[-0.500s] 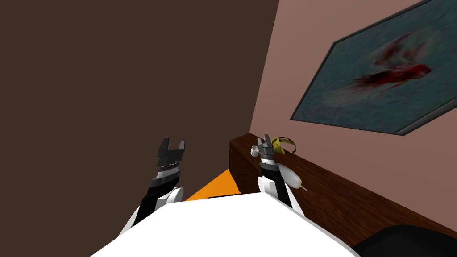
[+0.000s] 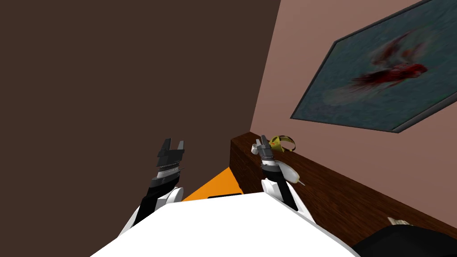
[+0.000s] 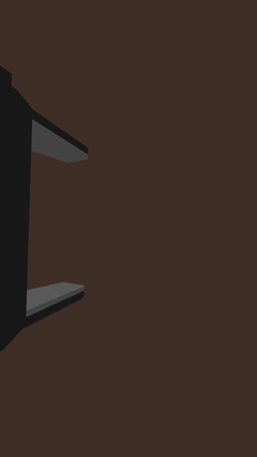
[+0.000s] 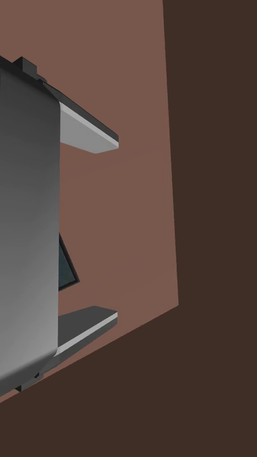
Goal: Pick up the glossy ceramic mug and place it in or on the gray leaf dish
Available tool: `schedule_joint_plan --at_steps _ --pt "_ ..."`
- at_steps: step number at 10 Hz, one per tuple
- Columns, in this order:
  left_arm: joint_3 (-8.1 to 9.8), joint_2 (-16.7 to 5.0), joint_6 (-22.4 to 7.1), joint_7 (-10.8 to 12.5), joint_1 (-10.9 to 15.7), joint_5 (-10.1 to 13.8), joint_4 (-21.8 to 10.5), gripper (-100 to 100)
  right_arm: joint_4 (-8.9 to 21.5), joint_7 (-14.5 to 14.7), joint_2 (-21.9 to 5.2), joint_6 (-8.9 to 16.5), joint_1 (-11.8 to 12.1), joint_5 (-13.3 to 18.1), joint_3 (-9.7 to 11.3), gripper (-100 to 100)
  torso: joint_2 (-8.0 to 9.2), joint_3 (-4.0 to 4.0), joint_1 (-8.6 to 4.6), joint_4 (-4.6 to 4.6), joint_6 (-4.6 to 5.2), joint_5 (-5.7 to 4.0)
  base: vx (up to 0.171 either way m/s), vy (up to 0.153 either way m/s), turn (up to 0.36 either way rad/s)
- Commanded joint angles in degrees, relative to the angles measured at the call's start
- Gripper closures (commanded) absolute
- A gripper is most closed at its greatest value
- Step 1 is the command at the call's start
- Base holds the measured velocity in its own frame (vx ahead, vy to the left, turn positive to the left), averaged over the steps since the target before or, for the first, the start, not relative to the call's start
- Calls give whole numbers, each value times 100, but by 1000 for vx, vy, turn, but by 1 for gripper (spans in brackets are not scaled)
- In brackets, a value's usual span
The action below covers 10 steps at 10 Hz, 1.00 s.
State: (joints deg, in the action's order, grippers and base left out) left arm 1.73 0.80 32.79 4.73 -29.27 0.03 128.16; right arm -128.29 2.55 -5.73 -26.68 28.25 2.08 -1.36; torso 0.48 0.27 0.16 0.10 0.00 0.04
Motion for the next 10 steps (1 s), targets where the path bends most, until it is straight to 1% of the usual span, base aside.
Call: schedule_joint_plan --at_steps 1,5,8,9,10 --pt "0 0 0 0 0 0 0 0 37 90 -251 27 53 1 22 -100 0 0 0 0 0 0 -177 89 10" --pt "0 0 0 0 0 0 0 0 266 371 -907 139 234 -34 76 -100 18 11 7 5 0 2 -165 74 15" --pt "-1 0 0 0 1 0 0 0 515 640 -1475 307 377 -101 95 -100 31 19 16 8 -1 4 -201 103 55" --pt "-1 1 0 0 1 0 0 0 615 738 -1631 382 427 -132 97 -100 30 19 28 8 -1 6 -163 142 64" --pt "-1 1 0 0 1 0 0 0 615 738 -1687 382 427 -132 97 -100 20 13 33 6 -1 8 -110 69 15"
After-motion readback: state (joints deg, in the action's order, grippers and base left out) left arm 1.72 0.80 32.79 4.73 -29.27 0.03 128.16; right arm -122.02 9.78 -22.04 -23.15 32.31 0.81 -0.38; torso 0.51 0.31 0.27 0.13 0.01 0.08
